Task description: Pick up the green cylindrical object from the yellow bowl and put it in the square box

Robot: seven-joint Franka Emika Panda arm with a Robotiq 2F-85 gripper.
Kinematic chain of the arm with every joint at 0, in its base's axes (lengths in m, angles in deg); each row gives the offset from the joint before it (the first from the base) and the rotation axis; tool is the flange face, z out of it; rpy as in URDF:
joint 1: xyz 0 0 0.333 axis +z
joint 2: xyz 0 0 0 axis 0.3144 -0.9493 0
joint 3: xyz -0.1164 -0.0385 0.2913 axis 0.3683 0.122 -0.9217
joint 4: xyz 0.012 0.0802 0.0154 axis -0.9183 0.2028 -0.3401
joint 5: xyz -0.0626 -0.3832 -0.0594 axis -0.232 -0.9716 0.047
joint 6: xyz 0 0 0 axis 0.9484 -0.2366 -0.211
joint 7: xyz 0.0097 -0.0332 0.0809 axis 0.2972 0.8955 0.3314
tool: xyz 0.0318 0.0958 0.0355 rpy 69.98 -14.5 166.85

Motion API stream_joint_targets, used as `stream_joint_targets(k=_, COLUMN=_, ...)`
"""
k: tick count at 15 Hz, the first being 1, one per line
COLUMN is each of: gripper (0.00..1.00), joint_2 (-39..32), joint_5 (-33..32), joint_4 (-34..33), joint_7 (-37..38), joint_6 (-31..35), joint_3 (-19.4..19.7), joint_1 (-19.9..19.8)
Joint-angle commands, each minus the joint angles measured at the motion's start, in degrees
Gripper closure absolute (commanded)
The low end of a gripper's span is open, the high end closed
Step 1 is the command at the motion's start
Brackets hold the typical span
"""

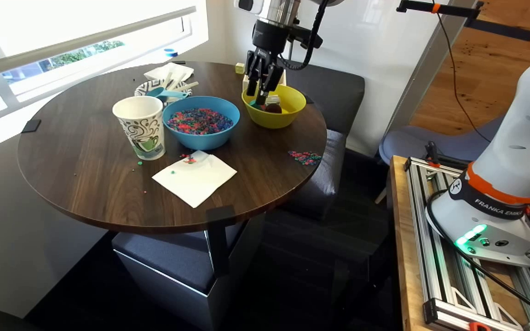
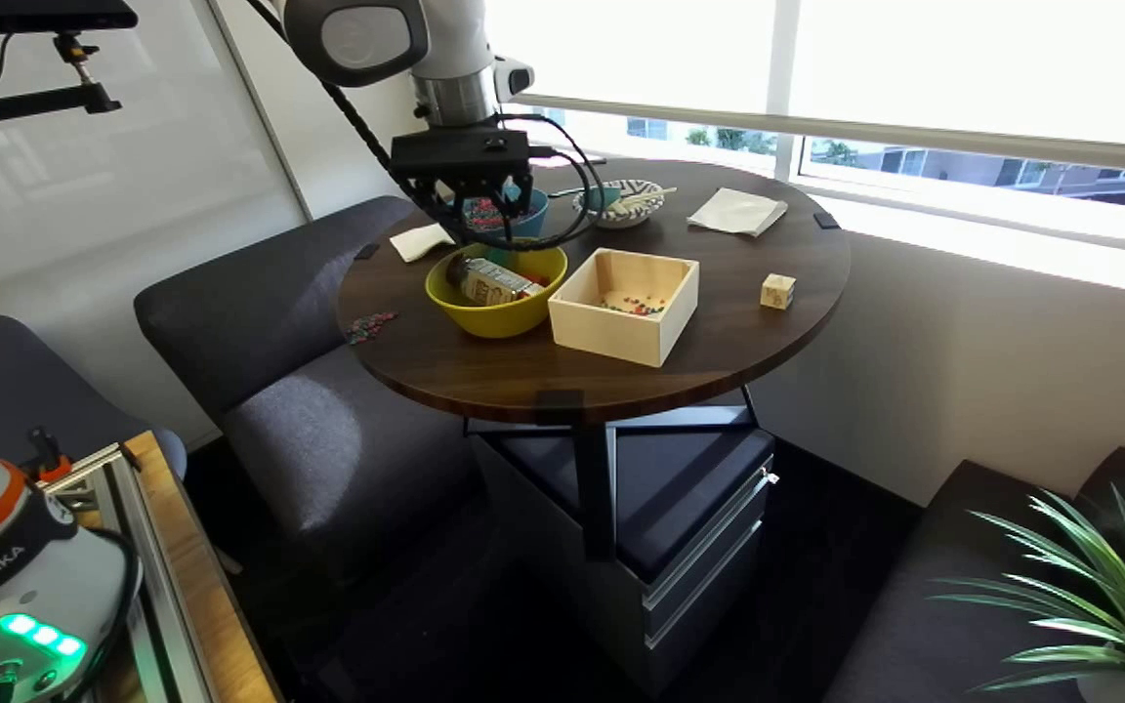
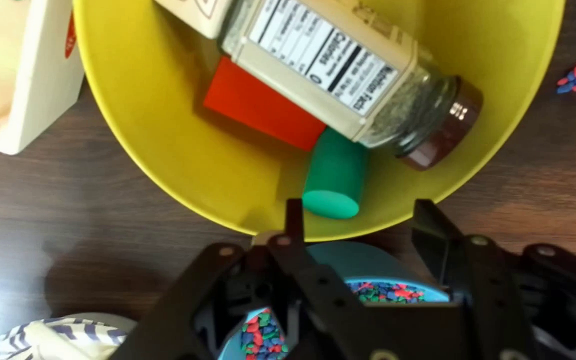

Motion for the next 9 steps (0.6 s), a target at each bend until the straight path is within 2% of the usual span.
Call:
stream_joint_targets(k=1, gripper=0.39, joint_2=-0.3, joint_5=0.5, joint_4=0.5, joint_7=1.3, joint_6=2.0, joint_3=-0.7, joint_1=-0.8)
stream_joint_targets(k=4, gripper=0.43, joint_2=-1.3, joint_5=0.2, joint_4=0.3, joint_7=2.0, joint_6=2.5, joint_3=-0.6, joint_1=-1.1)
stream_joint_targets(k=5, gripper=0.41, joint_2=-1.6, joint_5=0.3, joint_4=0.2, joint_7=2.1, joint_6=2.7, joint_3=-0.6, joint_1=-1.2)
stream_joint_targets(k=9, gripper=0.53, joint_2=-2.8, joint_5=0.3, joint_4=-0.1, joint_7=2.5, joint_6=3.0, joint_3=-0.9, joint_1=-1.7)
